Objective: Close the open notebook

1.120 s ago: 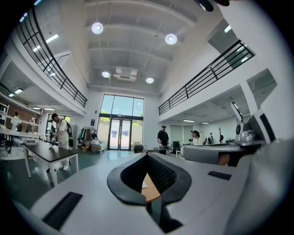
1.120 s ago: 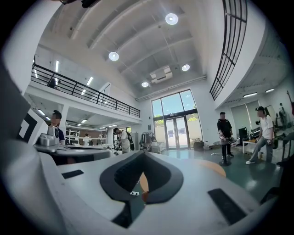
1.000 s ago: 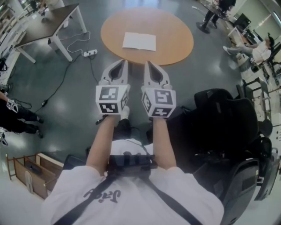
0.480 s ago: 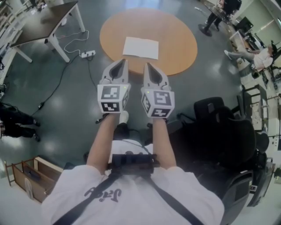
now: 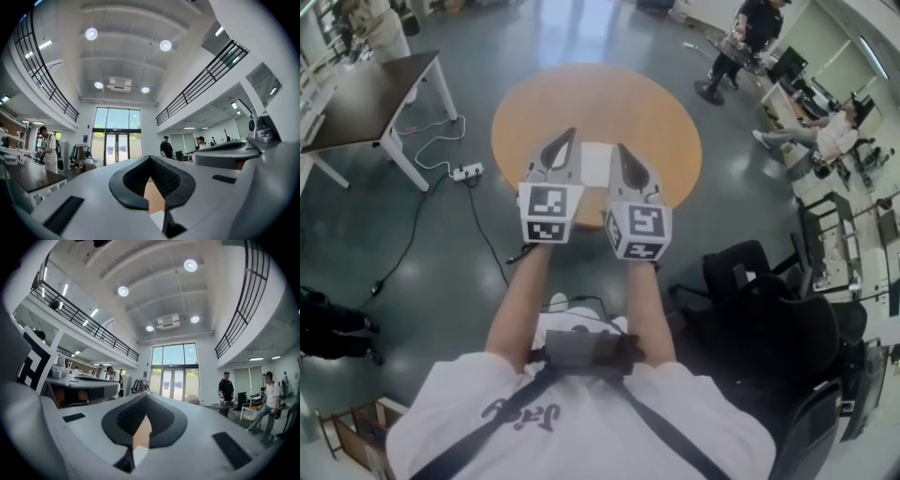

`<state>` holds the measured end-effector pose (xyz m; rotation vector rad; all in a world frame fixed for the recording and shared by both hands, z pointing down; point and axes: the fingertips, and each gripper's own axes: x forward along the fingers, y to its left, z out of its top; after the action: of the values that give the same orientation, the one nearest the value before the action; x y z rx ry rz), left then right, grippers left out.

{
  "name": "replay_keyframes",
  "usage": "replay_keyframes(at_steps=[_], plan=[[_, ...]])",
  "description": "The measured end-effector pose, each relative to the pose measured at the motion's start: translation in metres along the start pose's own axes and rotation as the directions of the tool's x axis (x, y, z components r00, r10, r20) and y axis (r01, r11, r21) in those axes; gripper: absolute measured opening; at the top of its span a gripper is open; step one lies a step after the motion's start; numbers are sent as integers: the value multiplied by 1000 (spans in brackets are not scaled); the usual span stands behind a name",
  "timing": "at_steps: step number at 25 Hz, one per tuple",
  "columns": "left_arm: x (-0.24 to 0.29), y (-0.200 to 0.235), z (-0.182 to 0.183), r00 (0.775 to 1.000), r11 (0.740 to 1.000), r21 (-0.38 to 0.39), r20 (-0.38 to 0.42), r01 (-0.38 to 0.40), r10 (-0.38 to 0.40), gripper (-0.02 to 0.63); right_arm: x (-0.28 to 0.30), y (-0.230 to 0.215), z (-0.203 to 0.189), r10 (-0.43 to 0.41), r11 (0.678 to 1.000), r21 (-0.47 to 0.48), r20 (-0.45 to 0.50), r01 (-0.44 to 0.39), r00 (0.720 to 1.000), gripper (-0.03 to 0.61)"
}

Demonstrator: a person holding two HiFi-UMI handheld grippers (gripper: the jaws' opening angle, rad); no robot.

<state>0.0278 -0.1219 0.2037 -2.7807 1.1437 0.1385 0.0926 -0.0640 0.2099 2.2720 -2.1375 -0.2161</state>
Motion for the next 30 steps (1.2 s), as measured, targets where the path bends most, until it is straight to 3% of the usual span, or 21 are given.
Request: replay_keyframes(at_steps=[4,10,18,30], plan=[[34,25,-3,1000,1000,-10,7,27,-27,11,45,-1,-1,-29,999,-38,-1,28,1000,23],[64,43,-42,998,999,-42,-50,33,-35,12,85,-14,-26,-79,996,-51,-57,76,995,23],[79,78,-90,991,996,-84,-133,-1,-11,12,137,-3,-58,-21,1000,-17,-81,20,997,23],[62,96,-210,930,967,-240,-367,-79,-15,15,160,26,-133,82,996,-7,-243,-86,967,23]])
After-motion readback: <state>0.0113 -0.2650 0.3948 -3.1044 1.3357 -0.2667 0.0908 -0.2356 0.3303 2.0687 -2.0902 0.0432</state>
